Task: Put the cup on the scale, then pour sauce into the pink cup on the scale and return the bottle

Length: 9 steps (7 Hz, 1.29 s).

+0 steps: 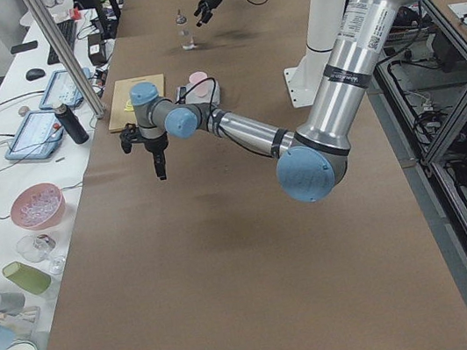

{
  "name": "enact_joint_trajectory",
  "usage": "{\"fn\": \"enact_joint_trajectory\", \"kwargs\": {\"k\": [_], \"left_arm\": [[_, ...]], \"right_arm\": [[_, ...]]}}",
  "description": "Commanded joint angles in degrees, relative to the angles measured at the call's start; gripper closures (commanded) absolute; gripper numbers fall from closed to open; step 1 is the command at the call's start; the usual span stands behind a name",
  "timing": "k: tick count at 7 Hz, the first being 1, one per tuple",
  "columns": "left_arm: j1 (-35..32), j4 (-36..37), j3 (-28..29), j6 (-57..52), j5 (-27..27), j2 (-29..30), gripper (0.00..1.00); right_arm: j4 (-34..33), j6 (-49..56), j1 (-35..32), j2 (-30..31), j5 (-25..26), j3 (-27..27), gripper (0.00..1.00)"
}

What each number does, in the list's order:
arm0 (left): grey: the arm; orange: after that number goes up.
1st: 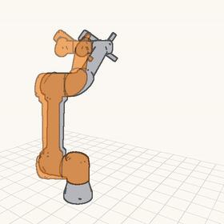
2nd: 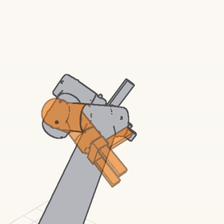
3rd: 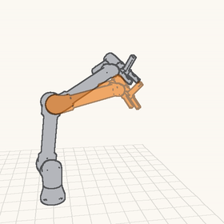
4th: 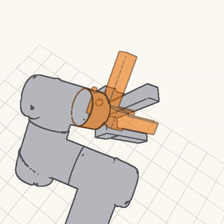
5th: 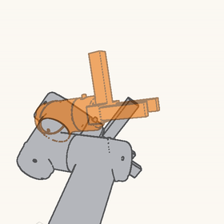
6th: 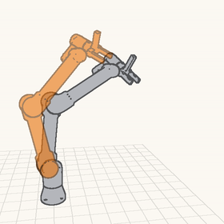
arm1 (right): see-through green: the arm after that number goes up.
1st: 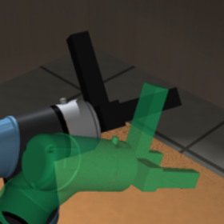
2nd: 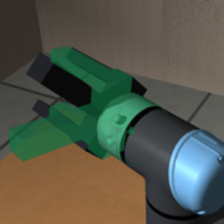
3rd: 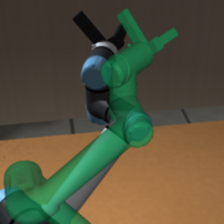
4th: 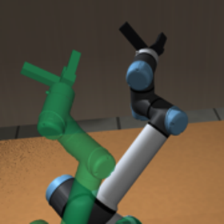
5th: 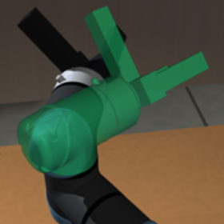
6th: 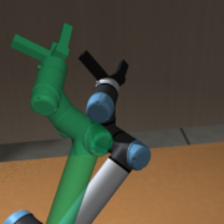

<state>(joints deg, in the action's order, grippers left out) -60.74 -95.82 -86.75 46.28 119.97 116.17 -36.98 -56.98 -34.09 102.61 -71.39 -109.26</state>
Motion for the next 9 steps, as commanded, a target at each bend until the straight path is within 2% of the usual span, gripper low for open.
{"fn": "enact_joint_trajectory", "kwargs": {"k": [1, 2, 3, 5, 6, 7, 8, 9], "left_arm": [[-0.08, -0.07, 0.0, -0.05, 0.0, 0.02, 0.01], [0.01, -0.07, 0.0, -0.05, 0.0, 0.02, 0.01], [0.01, 0.02, 0.0, 0.04, 0.0, 0.1, 0.01], [0.01, -0.07, 0.0, -0.05, 0.0, 0.37, 0.01], [-0.34, -0.07, 0.0, -0.14, 0.0, 0.37, 0.01], [-1.91, -0.16, 0.0, -0.22, 0.09, 0.37, 0.01], [-3.4, -0.16, 0.35, -0.23, 0.09, 0.37, 0.01], [-6.03, 0.19, 1.74, -5.97, 0.61, 0.37, 0.01]], "right_arm": [[-4.81, 0.11, -0.44, 5.31, -4.61, -8.57, 0.0], [-9.9, 1.07, -4.62, 5.06, -11.42, -12.25, 0.0], [-15.78, 5.95, -14.24, 2.7, -24.54, -14.29, 0.0], [-27.12, 18.41, -27.37, -1.95, -39.89, -13.7, 0.0], [-38.84, 24.31, -33.0, -8.42, -46.84, -12.39, 0.0], [-51.57, 29.41, -35.75, -12.05, -49.0, -12.38, 0.0], [-63.53, 36.51, -36.21, -14.26, -48.24, -12.03, 0.0], [-70.35, 45.46, -39.53, -16.28, -48.66, -7.5, 0.0]]}}
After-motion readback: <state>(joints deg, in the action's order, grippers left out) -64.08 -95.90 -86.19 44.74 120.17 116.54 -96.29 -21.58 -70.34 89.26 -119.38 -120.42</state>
